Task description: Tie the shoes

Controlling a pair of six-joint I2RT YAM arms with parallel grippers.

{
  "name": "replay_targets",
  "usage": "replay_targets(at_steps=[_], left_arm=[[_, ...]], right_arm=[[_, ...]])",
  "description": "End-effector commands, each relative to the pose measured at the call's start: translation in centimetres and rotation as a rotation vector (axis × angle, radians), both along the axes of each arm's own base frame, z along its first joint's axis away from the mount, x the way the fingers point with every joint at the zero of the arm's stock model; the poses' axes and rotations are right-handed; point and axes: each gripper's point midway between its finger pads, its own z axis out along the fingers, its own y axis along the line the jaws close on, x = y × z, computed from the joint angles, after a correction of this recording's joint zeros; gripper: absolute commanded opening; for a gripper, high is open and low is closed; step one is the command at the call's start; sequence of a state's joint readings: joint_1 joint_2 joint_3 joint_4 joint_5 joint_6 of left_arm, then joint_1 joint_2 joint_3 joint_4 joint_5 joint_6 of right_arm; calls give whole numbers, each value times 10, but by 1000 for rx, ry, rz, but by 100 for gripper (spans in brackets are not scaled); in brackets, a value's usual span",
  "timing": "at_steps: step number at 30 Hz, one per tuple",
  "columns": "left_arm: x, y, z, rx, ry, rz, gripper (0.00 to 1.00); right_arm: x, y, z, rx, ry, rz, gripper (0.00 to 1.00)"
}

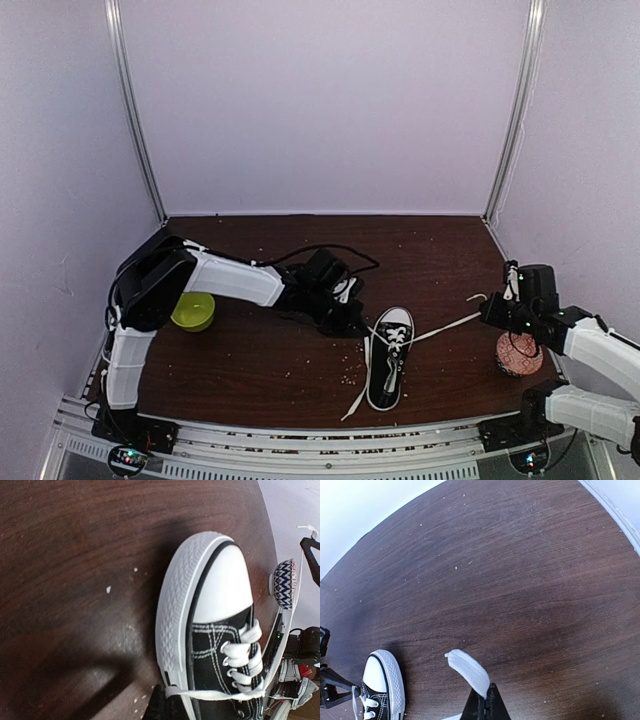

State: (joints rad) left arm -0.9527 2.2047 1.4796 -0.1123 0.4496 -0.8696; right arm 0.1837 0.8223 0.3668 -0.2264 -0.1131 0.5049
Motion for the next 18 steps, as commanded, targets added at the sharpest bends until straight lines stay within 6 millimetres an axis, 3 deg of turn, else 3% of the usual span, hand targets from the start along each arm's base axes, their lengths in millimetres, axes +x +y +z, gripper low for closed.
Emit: replay_targets(at_steps=[1,5,8,14,18], left_arm=[[10,16,29,-34,-79,43,0],[1,34,25,-10,-80,61,0],[-7,29,36,-68,-107,10,0],[-28,3,86,-187,-275,-149,0],[-39,-7,103,-242,-334,-203,0]], right_arm=[[-7,-22,-5,-53,17,-103,0],[-13,-33,-6,-73,19,-164,0],[-10,-26,-3,-52,6,-132,0],[-1,16,25,71,-27,57,0],[4,43,68,82,-90,147,0]])
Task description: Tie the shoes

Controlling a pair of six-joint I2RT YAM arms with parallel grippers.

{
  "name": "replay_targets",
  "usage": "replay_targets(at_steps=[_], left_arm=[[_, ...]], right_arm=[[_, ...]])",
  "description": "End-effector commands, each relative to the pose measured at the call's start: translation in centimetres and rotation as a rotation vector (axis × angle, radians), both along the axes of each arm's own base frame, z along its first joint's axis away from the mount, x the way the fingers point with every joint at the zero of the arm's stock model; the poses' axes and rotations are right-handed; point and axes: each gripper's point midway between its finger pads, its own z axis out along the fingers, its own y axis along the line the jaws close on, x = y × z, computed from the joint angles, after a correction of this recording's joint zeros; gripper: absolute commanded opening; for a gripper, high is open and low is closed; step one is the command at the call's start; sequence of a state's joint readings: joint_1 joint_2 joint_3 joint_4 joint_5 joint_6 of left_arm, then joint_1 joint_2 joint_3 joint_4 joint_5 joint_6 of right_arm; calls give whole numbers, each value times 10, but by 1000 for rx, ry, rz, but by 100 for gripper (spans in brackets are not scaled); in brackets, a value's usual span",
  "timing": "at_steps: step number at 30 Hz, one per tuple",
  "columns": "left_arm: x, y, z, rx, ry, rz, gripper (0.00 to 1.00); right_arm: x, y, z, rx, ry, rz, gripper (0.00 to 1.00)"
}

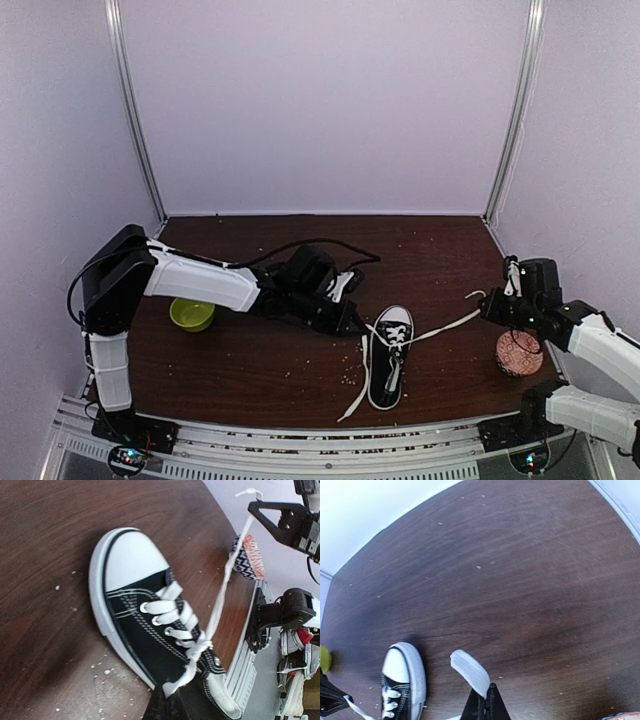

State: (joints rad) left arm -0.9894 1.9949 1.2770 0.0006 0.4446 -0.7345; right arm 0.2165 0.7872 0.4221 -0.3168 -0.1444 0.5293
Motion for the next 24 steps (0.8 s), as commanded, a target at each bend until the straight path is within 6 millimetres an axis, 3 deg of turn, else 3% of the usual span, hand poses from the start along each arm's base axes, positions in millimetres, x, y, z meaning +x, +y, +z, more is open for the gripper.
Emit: replay_targets(at_steps=[1,4,10,13,17,21,24], left_arm=[[-9,-22,56,-157,-161,-99,0],[-14,-25,58,-173,-172,-115,0],[-22,-28,61,-175,-192,-136,0],[-24,-27,62,-172,-204,-134,0],[-25,-26,60,-164,-207,-130,0],[-25,-26,61,-163,-207,-129,0],[-26,-27,66,-172,-210,-127,0]], right_arm=[[11,37,63,53,-121,120,0],[16,63,92,84,-172,177,0],[18,146,133,170,-241,324,0],[20,171,136,194,-238,347,4],[28,176,109,170,-177,324,50],[25,154,88,80,-170,274,71],[15,147,81,48,-205,321,78]])
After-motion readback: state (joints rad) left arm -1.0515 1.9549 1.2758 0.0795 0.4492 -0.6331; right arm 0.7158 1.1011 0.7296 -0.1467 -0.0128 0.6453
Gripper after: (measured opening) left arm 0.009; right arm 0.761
